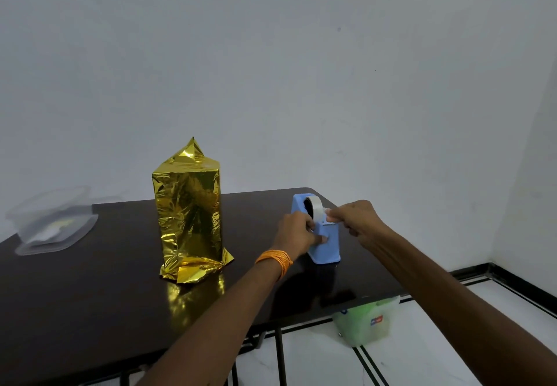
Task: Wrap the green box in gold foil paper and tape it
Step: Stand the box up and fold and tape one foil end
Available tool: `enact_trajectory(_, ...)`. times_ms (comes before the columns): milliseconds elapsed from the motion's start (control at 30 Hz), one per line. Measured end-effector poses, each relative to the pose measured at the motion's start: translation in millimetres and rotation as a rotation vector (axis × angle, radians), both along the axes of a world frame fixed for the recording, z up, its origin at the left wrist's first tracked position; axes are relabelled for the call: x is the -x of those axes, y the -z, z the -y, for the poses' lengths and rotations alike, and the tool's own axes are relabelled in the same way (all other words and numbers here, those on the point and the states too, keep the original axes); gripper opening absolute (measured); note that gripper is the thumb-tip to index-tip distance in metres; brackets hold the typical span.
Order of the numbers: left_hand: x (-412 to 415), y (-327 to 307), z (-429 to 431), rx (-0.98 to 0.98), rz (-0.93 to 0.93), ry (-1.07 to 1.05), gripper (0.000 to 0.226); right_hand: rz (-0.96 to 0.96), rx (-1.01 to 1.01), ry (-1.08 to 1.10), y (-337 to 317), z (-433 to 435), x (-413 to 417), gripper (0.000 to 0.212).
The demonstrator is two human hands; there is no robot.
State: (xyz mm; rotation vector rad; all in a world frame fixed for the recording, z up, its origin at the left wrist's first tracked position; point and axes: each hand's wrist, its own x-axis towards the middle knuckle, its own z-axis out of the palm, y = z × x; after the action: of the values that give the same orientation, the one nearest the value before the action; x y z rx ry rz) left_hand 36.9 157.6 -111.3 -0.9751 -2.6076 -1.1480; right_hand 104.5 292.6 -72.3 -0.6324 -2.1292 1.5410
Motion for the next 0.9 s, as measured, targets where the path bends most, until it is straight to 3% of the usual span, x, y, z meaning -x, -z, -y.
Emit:
enact_trajectory(167,-3,0,0,-0.015,0.003,-0.018,0.036,-0.006,0.063,-0.006,17,2,-22,0.021)
enact_trajectory(333,-4,1,1,-0.014,-0.019,-0.011,0.035,-0.07,0.036,-0.017,33,5,-28,0.015)
enact_trajectory(500,-5,1,0,-0.012,-0.013,-0.01,0.035,0.03,-0.448,0.071,45,2,-28,0.021)
enact_trajectory(567,-7,1,1,-0.009,-0.007,-0.012,0.033,0.076,-0.526,0.04,54,-1,-35,0.026)
enact_trajectory(733,-11,-1,1,-0.008,0.007,-0.042,0.032,-0.145,-0.334,-0.081,37,-5,-53,0.025)
enact_trajectory(833,-16,-21,14,-0.201,0.102,-0.033,0.023,-0.216,-0.244,-0.188,14,11,-52,0.027)
enact_trajectory(900,-22,-40,27,-0.352,0.247,0.043,0.03,-0.264,-0.184,-0.243,1,24,-49,0.031)
